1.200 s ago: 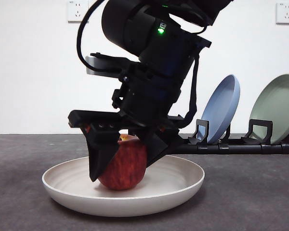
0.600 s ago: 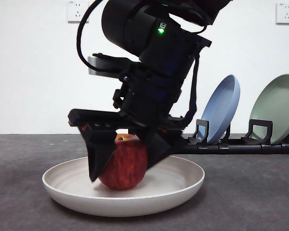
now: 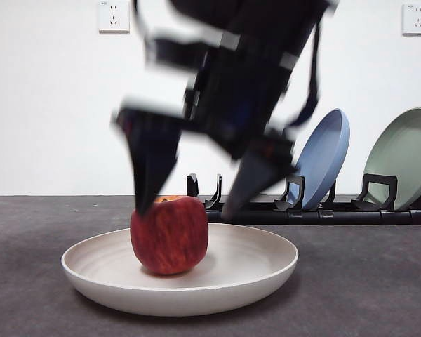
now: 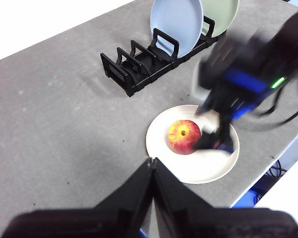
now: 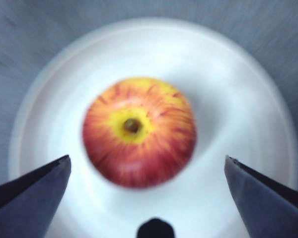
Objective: Take the yellow plate from the plate rack,put the plate on the table,take the apple from the table,put the apple in the plate
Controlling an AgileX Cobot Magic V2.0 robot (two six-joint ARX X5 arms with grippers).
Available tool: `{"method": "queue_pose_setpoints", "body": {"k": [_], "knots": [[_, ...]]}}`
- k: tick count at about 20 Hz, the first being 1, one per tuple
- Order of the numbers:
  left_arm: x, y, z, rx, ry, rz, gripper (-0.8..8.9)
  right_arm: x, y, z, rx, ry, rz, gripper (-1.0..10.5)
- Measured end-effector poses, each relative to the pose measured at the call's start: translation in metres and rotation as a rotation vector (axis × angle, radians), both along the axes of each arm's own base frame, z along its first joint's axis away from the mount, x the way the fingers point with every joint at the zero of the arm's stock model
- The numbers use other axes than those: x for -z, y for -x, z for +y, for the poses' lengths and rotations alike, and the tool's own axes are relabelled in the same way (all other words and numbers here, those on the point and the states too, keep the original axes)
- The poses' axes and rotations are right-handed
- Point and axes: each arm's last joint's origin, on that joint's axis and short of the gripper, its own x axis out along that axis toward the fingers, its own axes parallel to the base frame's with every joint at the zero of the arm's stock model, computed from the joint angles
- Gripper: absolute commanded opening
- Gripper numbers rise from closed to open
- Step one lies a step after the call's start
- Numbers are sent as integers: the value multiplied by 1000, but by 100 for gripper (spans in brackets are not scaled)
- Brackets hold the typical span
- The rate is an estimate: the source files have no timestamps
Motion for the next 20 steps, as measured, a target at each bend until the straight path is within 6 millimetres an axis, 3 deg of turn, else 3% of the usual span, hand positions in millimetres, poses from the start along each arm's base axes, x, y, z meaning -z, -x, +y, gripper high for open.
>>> {"method": "queue_pose_setpoints", "body": {"k": [6,8,10,11,12,13,20], "knots": [[0,0,-1,0,-2,1,-4,-65,28,-38,9,-80,-72,713],[0,-1,-3,0,-9,4,-4,-84,39,-55,30,-89,-111,627],[0,-3,-7,3,-29,7,-4,-106,51,-73,68,-104,-165,428],[1,-4,-10,6,-41,9,-4,-115,56,-82,88,-114,-192,280],[1,-6,-13,11,-57,8,-4,-126,62,-92,112,-126,-221,61],[0,-8,-17,17,-70,5,-4,-137,69,-101,133,-138,-248,-8],[-6,-21,-49,76,-103,-75,-3,-188,104,-154,225,-220,-383,-16]]}}
